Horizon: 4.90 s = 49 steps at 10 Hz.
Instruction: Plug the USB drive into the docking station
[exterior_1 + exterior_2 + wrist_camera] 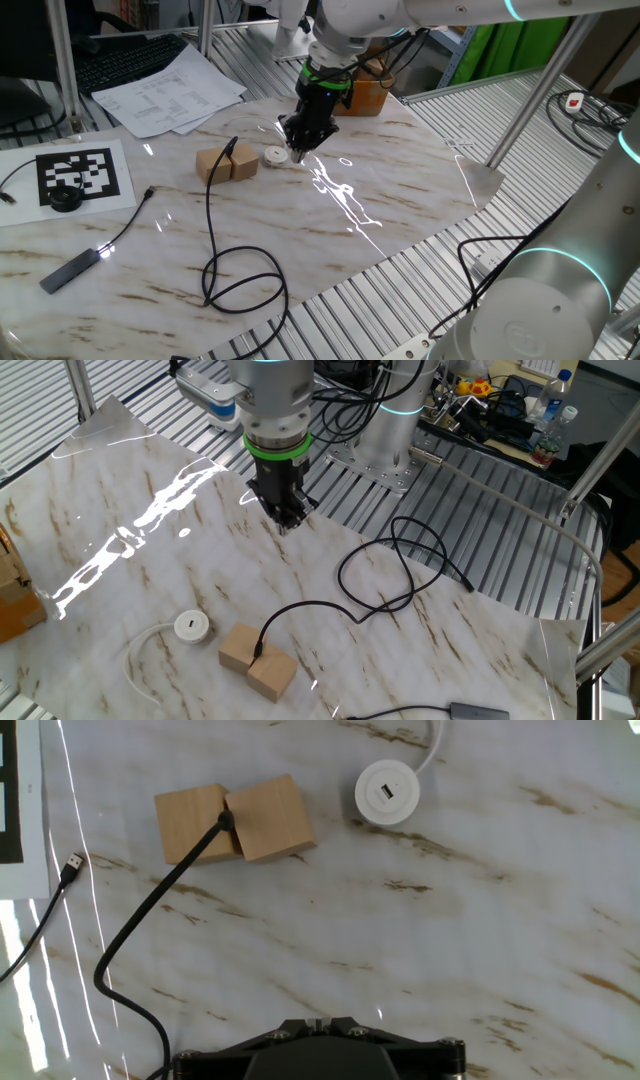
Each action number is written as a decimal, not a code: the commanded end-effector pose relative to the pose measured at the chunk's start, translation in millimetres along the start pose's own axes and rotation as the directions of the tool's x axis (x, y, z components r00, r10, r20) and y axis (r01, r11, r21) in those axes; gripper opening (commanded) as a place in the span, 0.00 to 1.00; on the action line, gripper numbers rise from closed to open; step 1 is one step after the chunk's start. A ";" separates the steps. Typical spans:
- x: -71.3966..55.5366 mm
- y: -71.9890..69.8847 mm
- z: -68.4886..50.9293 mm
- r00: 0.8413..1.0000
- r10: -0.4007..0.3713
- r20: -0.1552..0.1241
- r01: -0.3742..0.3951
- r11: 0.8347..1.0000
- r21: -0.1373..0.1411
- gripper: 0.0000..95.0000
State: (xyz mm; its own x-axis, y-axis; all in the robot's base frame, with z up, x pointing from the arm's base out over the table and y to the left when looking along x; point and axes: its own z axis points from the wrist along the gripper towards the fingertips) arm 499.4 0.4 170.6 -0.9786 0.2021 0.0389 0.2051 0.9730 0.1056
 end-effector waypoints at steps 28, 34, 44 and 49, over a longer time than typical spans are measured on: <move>-0.7 -0.4 0.6 1.000 -0.006 0.019 0.006 1.000 0.017 0.00; -0.7 -0.4 0.6 1.000 0.010 0.004 -0.010 0.999 0.042 0.00; -0.7 -0.4 0.6 1.000 0.002 -0.009 -0.002 0.999 0.039 0.00; -0.7 -0.4 0.6 1.000 0.018 -0.008 -0.018 0.999 0.038 0.00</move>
State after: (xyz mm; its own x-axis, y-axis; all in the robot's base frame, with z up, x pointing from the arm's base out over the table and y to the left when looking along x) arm 500.8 0.1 169.6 -0.9744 0.2197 0.0485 0.2226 0.9726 0.0675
